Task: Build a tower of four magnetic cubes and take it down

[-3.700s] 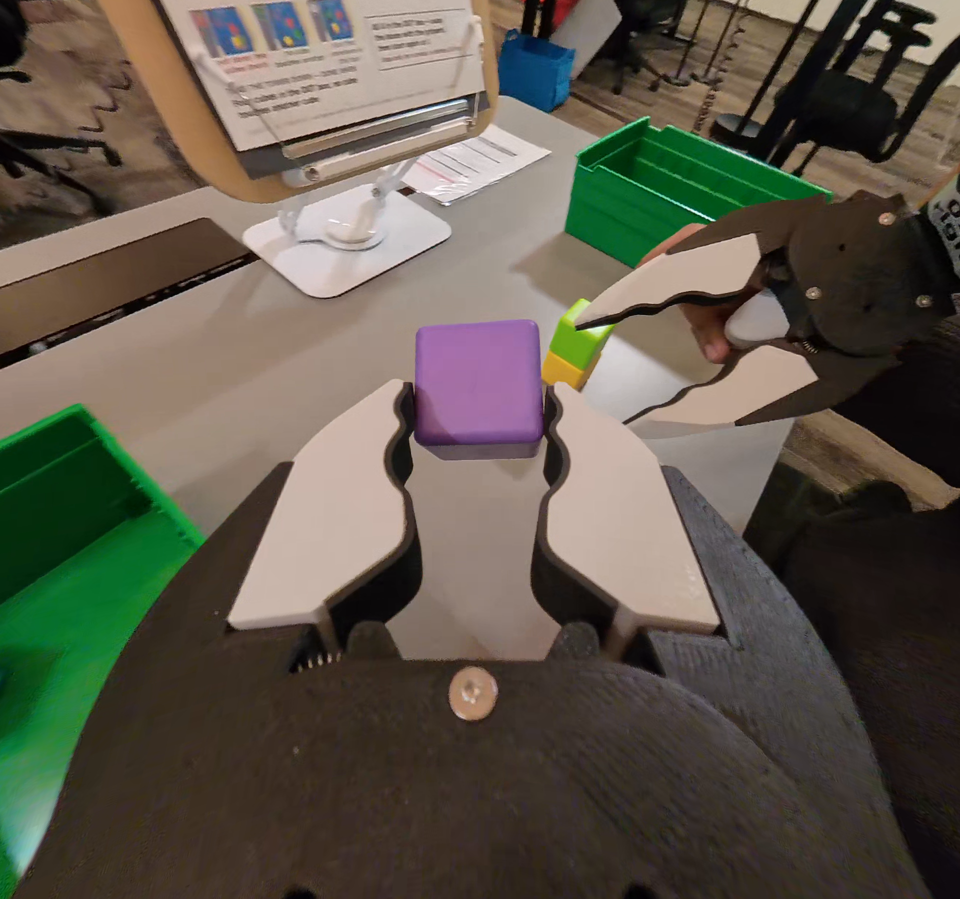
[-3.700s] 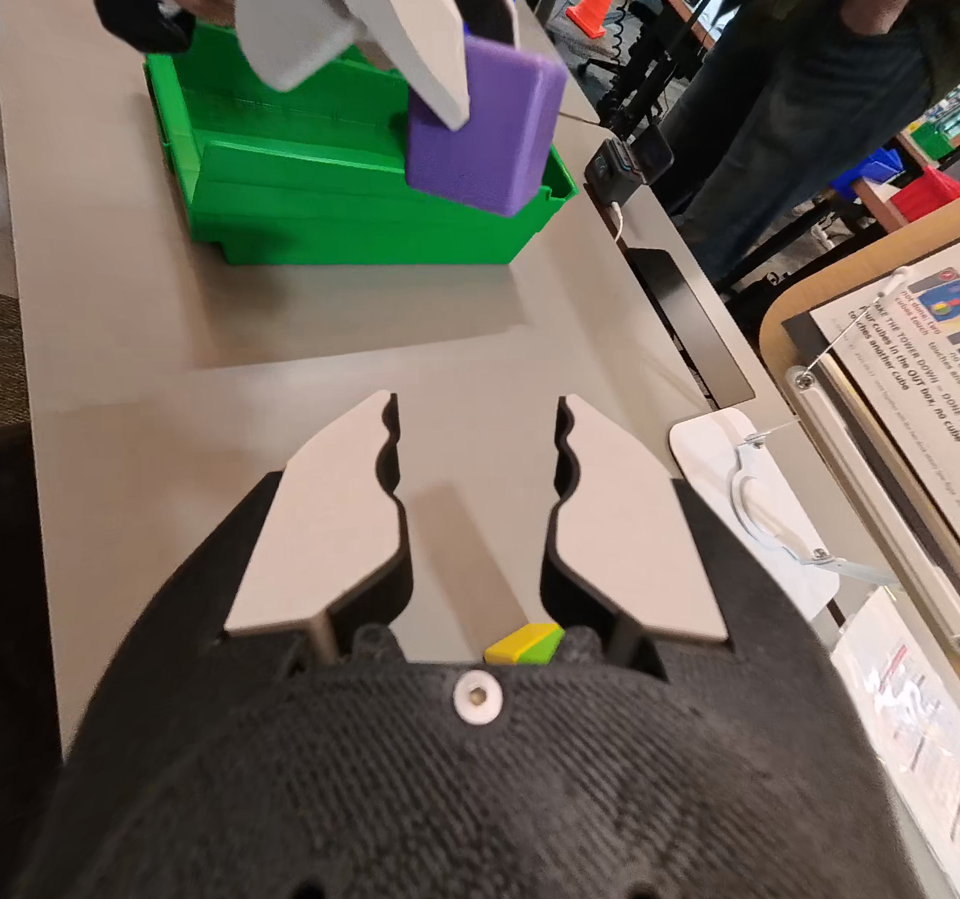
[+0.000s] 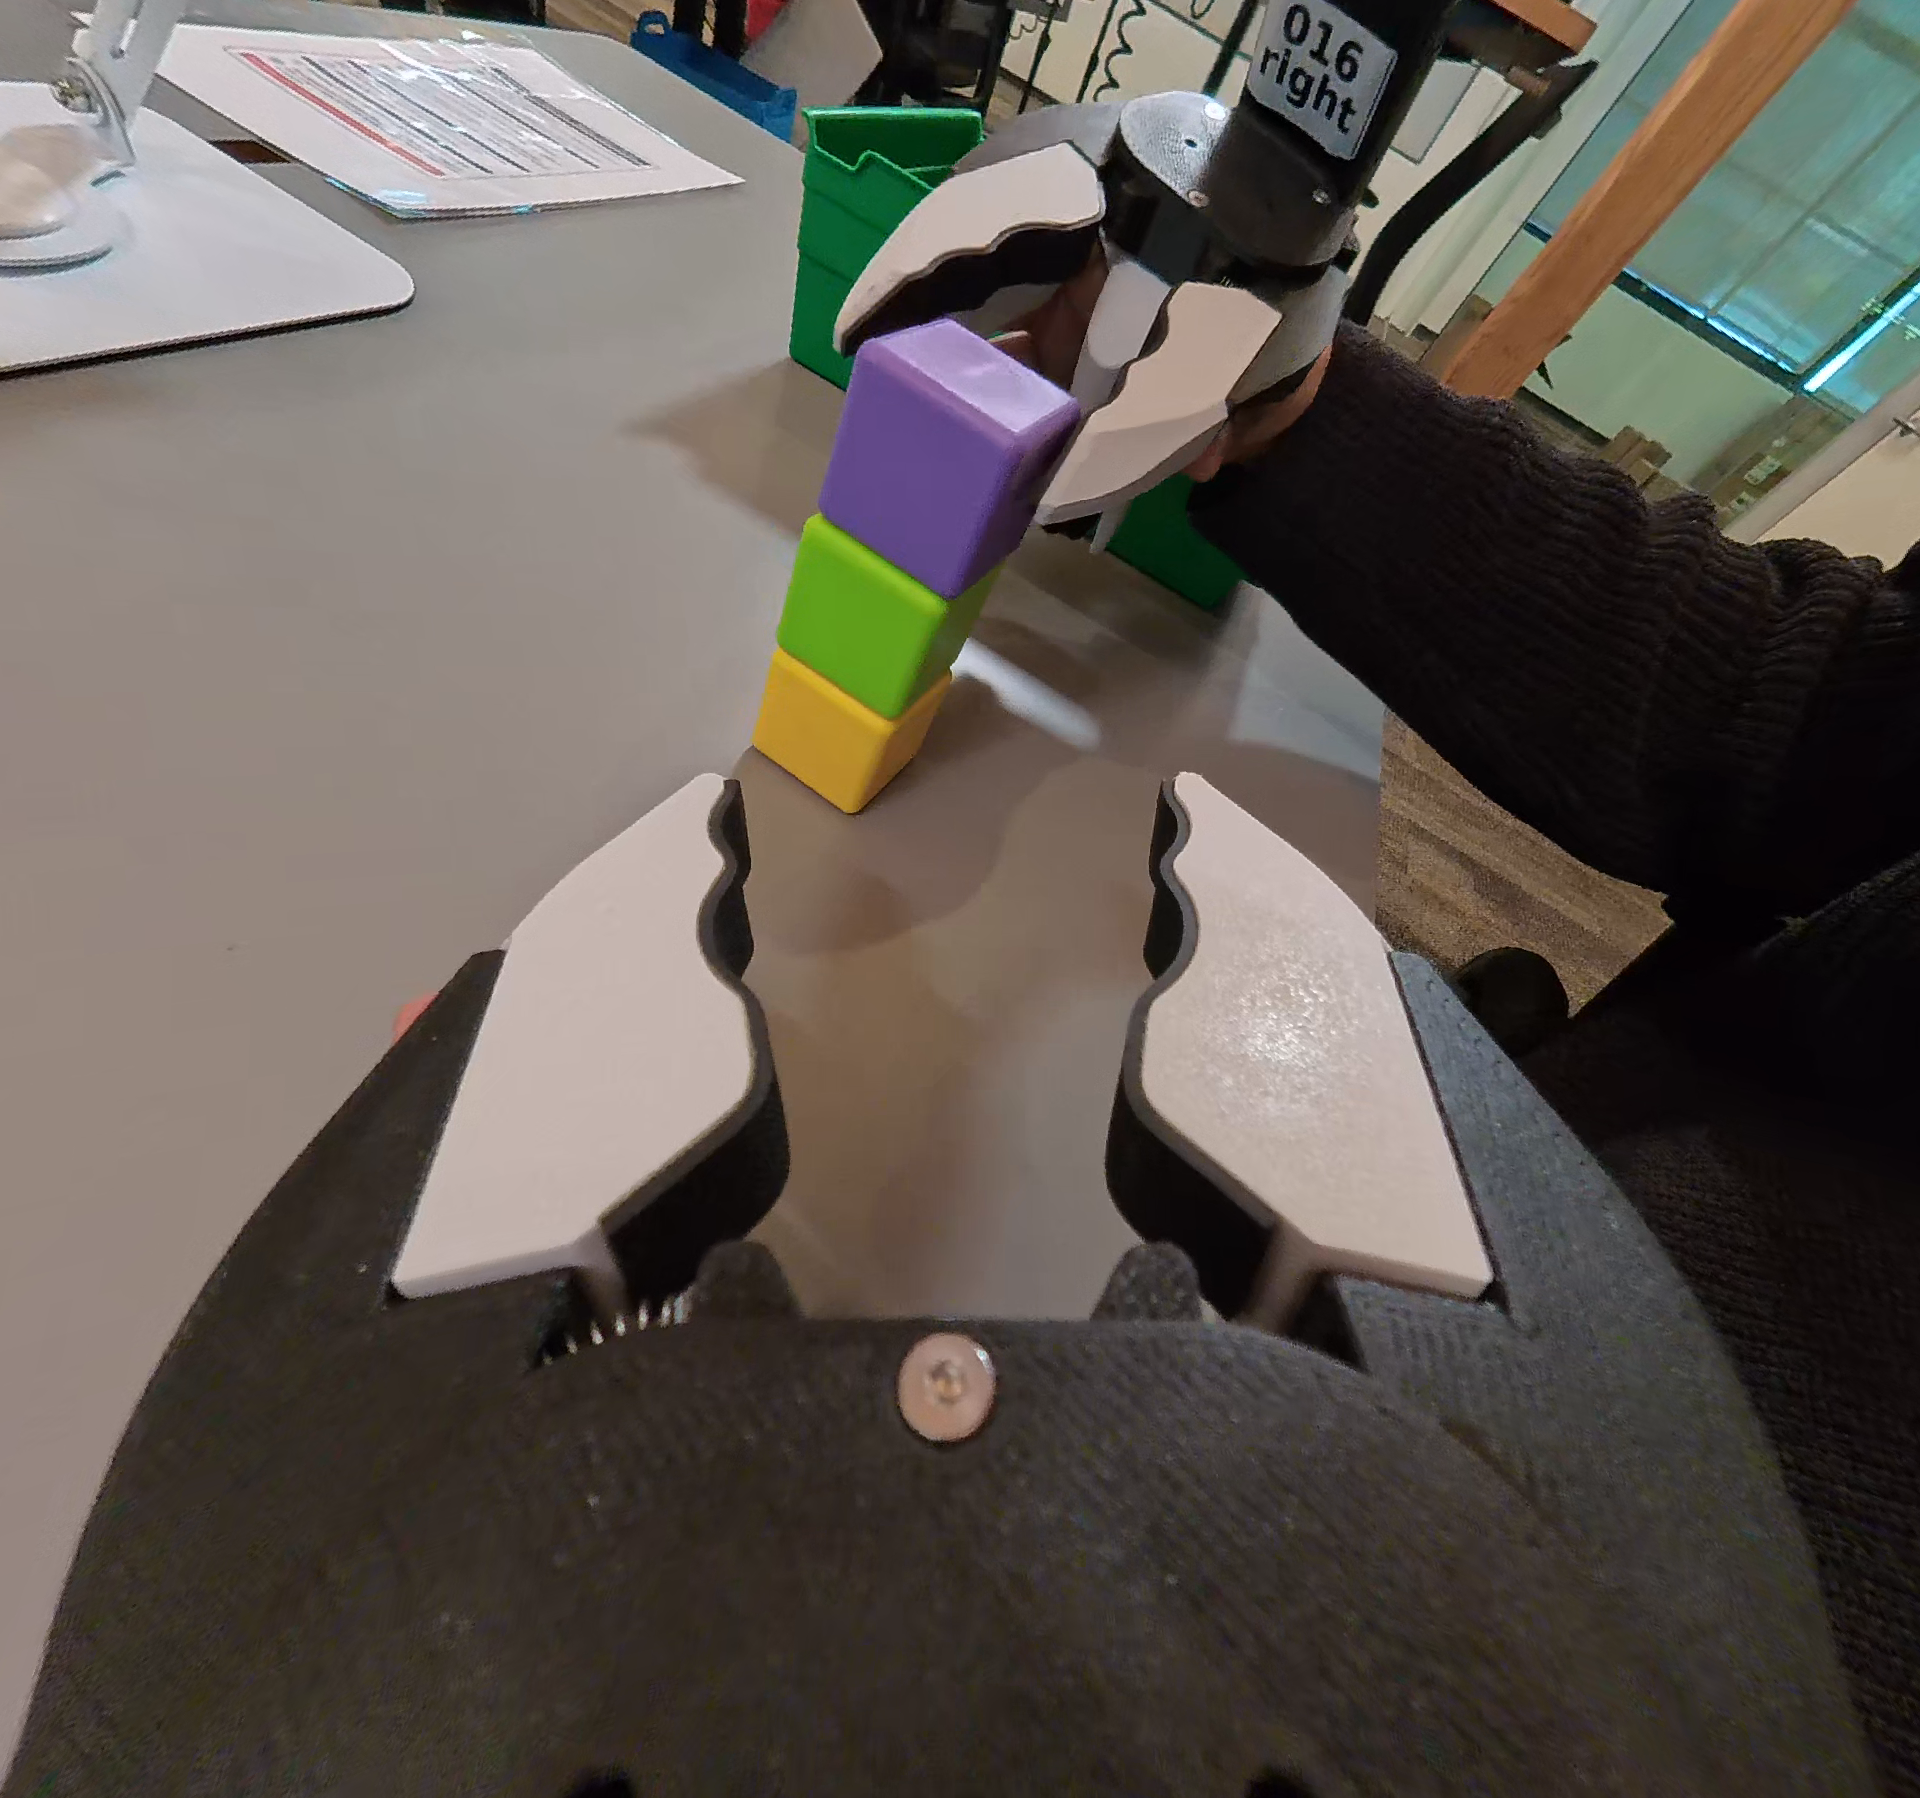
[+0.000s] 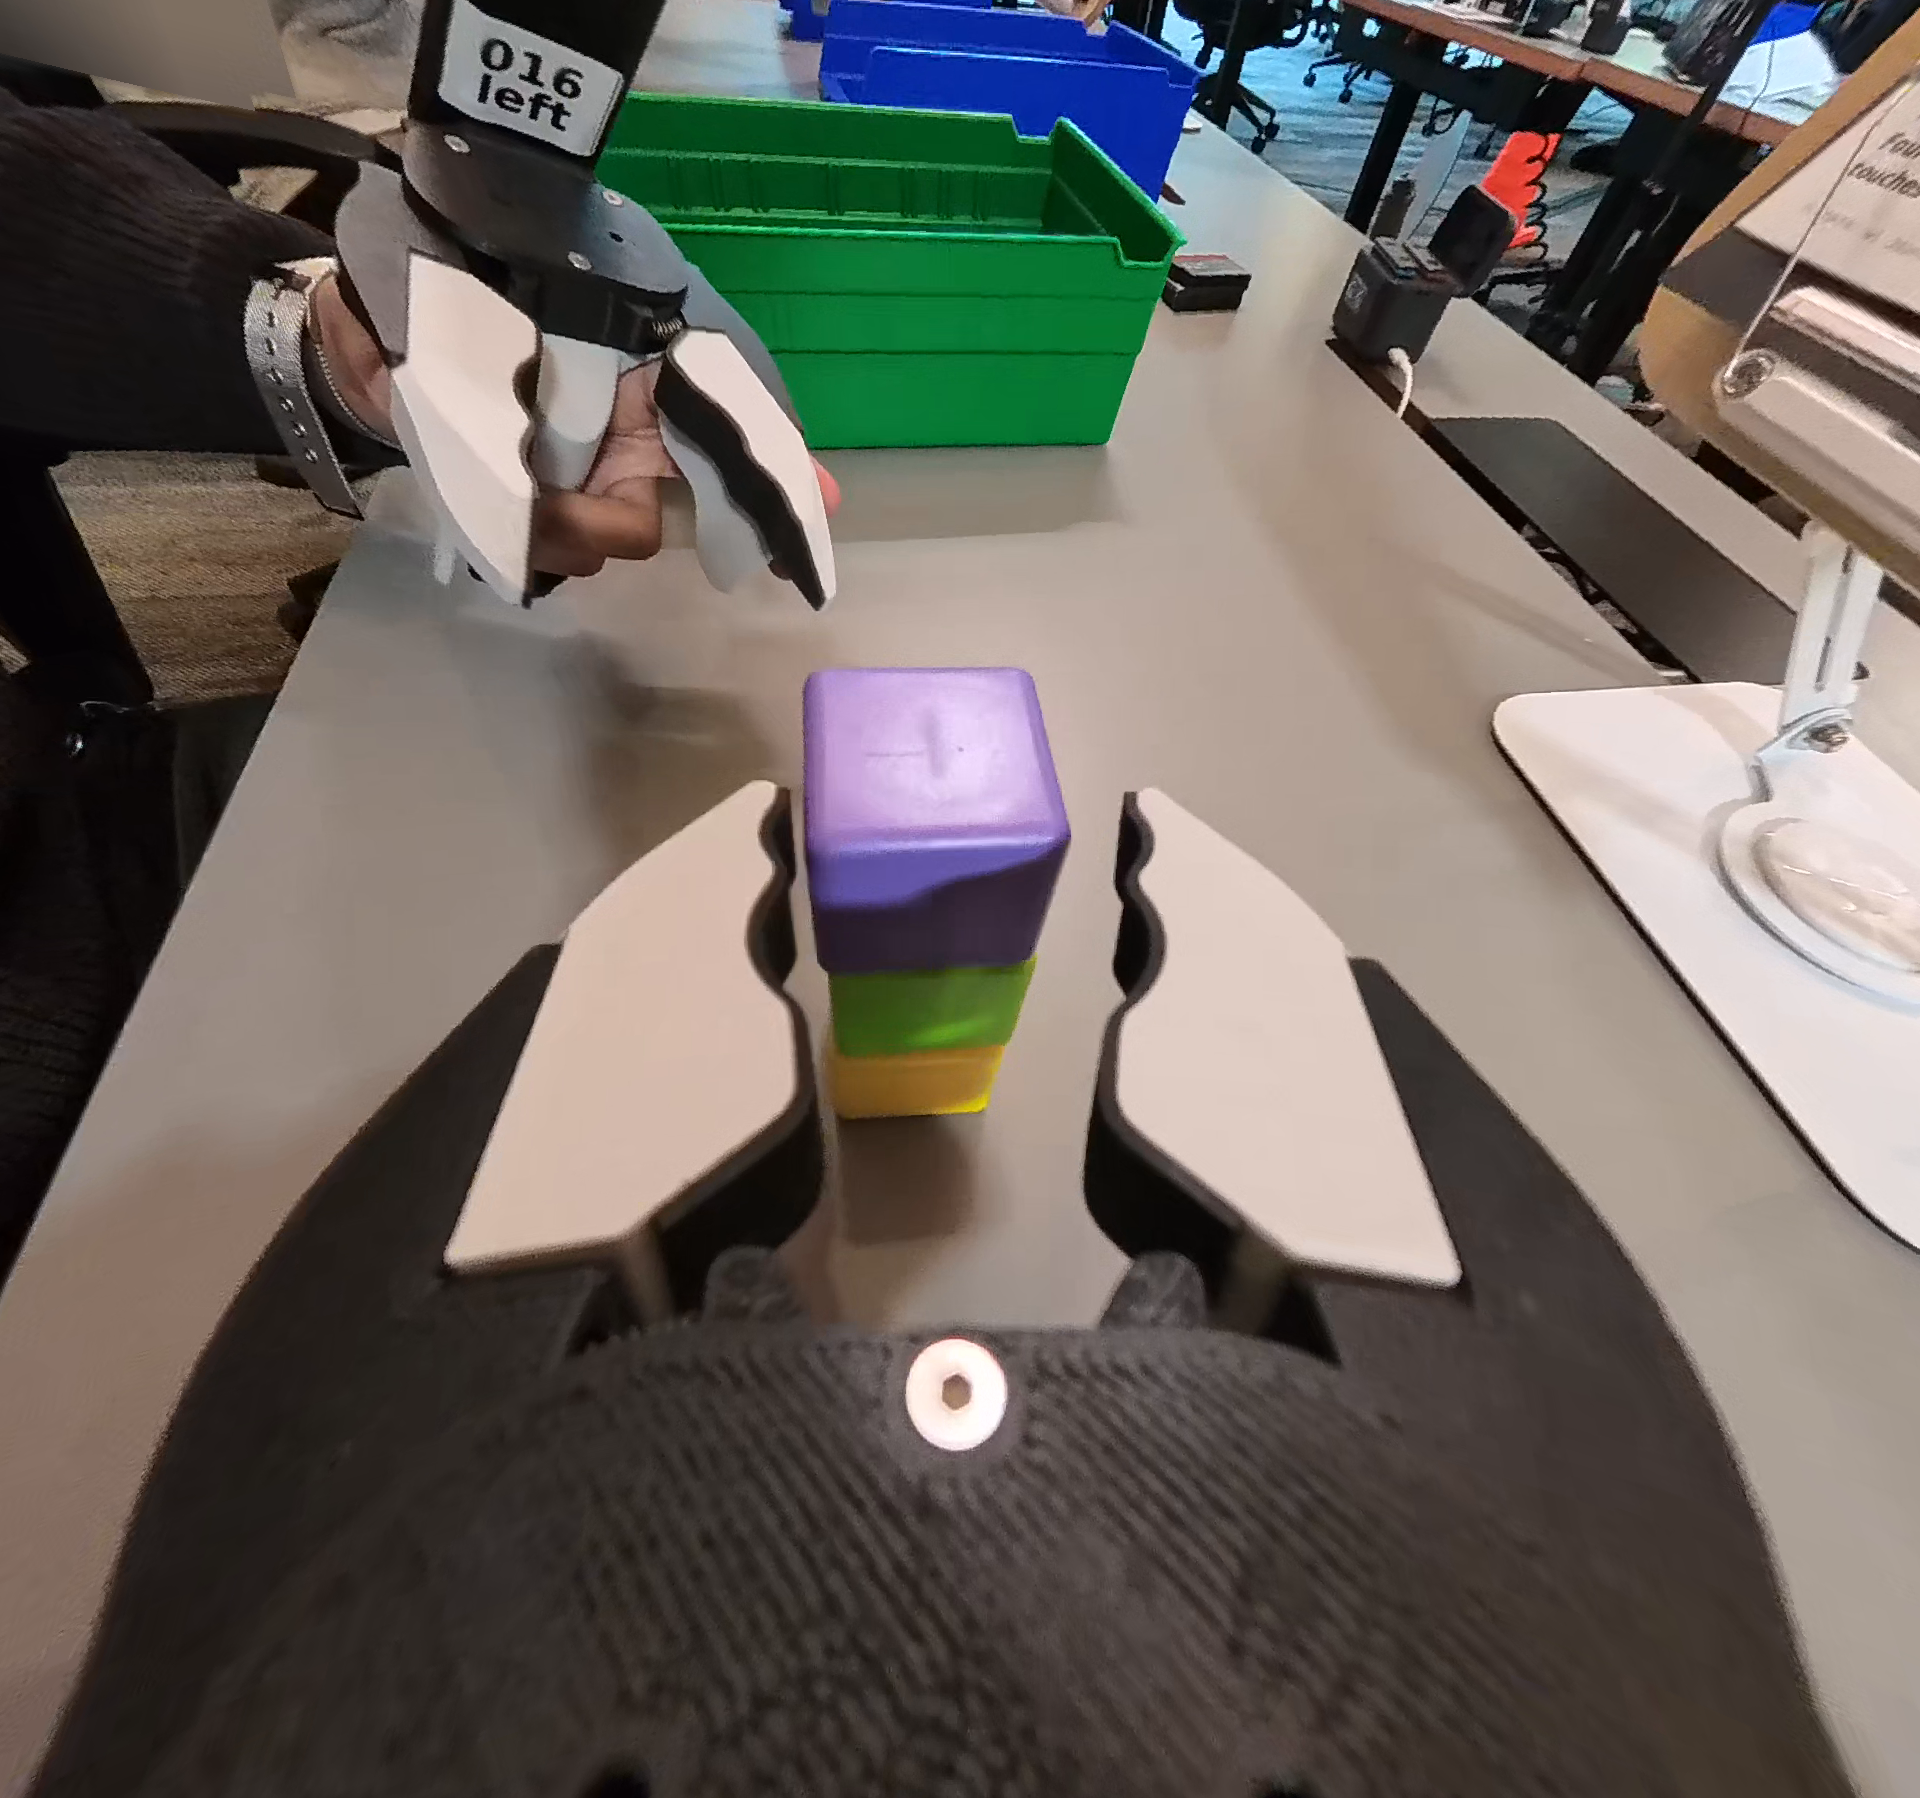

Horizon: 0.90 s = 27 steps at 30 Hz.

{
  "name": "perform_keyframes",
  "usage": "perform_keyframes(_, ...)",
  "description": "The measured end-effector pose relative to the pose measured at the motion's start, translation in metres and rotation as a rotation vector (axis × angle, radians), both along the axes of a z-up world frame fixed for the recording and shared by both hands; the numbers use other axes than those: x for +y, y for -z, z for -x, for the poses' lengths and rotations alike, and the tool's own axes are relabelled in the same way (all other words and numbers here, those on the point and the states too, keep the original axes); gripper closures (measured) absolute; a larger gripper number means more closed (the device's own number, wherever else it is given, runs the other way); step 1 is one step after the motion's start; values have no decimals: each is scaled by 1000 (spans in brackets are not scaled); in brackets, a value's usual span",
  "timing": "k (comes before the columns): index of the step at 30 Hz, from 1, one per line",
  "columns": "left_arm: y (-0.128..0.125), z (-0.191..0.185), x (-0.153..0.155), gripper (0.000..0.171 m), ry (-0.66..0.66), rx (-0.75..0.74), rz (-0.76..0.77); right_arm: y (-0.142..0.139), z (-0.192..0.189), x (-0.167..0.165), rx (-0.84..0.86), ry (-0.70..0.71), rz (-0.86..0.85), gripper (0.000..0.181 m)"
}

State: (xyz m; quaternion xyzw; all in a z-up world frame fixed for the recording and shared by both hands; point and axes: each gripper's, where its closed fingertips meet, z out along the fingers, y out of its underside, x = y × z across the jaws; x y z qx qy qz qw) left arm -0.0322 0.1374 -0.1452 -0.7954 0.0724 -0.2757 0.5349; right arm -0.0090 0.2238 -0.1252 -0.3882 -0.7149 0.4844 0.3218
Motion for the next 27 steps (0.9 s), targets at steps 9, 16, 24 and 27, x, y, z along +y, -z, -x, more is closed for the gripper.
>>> perform_keyframes(9, 0, 0, 1, 97, 1, 6, 1, -20, -2, 3, 34, 34, 25, 111)
perform_keyframes(16, 0, -1, 1, 97, -3, 19, -4, -57, -7, 8, 143, 93, 98, 111)
perform_keyframes(24, -15, 8, 2, 96, -55, 28, -55, -130, -9, -21, 321, 119, 192, 111)
perform_keyframes(27, -27, 15, 3, 96, -95, 8, -95, -137, -3, -21, 316, 226, 183, 122)
